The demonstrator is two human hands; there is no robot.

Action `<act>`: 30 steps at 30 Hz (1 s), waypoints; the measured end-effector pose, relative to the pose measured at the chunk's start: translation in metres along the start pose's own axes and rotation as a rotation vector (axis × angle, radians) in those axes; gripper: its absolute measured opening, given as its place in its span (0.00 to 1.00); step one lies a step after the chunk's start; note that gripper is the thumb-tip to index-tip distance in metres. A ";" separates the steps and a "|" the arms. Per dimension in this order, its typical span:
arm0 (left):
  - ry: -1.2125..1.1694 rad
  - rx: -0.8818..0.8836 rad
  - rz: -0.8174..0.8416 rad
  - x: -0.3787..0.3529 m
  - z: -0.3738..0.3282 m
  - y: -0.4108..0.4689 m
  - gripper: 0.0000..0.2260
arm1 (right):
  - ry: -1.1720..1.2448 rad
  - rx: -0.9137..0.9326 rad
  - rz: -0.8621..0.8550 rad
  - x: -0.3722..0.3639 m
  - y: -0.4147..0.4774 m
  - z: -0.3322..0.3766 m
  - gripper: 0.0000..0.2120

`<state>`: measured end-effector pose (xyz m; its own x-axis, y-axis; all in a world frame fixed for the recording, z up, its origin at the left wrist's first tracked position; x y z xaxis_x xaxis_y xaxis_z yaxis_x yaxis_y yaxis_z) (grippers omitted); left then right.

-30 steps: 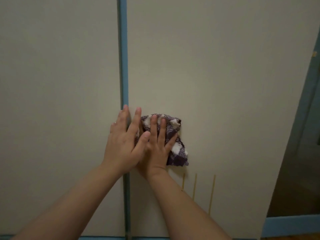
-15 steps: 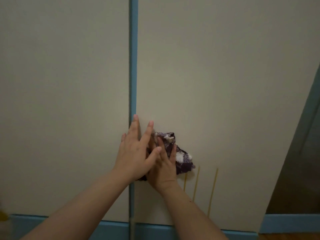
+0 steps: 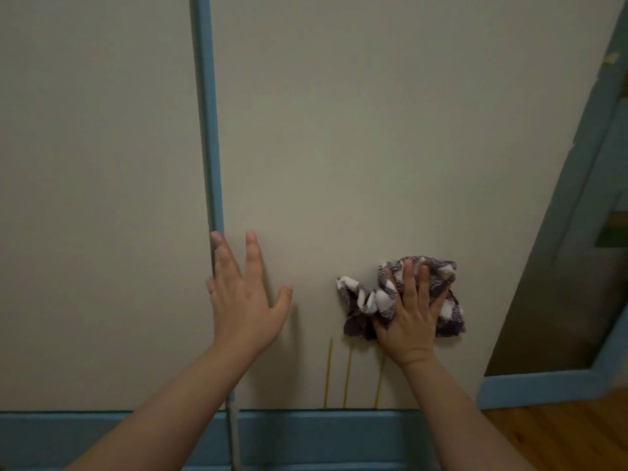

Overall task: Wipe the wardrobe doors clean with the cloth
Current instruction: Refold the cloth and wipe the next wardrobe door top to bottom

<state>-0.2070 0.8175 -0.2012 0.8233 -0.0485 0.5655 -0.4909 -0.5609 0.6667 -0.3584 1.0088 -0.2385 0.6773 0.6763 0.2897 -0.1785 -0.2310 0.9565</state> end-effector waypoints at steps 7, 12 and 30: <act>-0.102 0.031 -0.103 -0.008 0.012 -0.006 0.40 | 0.139 -0.309 -0.142 0.028 0.002 -0.084 0.42; -0.140 0.035 -0.206 -0.004 0.017 -0.010 0.38 | 0.175 -0.406 -0.186 0.030 -0.008 -0.116 0.42; -0.543 0.012 -0.373 0.012 0.029 -0.010 0.19 | 0.252 -0.552 -0.158 -0.008 -0.110 -0.098 0.46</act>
<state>-0.1844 0.7984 -0.2152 0.9658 -0.2575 -0.0298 -0.1445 -0.6301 0.7629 -0.4143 1.0975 -0.3421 0.5489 0.8322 0.0783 -0.4775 0.2353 0.8465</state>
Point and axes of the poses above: each hand's wrist, its own y-axis towards the middle knuckle, its own x-axis out of the back of the hand, z = x × y, the point moved 10 cm from there along y, towards the middle knuckle, and after that the axes turned 4 degrees about -z, right-handed, at the moved point
